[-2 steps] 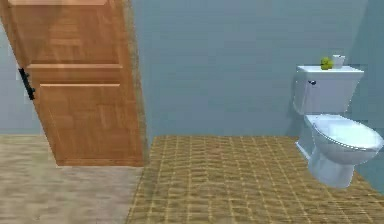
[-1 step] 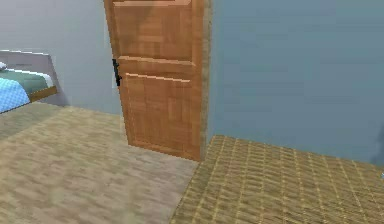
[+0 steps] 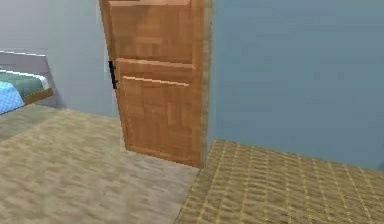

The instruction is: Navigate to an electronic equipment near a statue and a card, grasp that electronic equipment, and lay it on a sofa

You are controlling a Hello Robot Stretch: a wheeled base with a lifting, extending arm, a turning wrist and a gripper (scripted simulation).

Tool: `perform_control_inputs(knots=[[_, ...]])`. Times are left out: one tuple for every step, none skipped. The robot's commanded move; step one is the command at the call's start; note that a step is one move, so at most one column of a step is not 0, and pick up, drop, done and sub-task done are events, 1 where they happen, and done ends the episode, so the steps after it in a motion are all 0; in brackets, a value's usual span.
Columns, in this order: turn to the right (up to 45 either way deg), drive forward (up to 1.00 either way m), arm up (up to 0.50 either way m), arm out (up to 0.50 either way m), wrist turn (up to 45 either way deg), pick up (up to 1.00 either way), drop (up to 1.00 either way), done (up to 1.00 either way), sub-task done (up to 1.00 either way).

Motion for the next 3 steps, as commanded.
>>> perform_control_inputs(knots=[[-24.0,0.0,0.0,0.0,0.0,0.0,0.0,0.0,0.0],[0.0,0.35,0.0,0.0,0.0,0.0,0.0,0.0,0.0],[-42.0,0.0,0.0,0.0,0.0,0.0,0.0,0.0,0.0]])
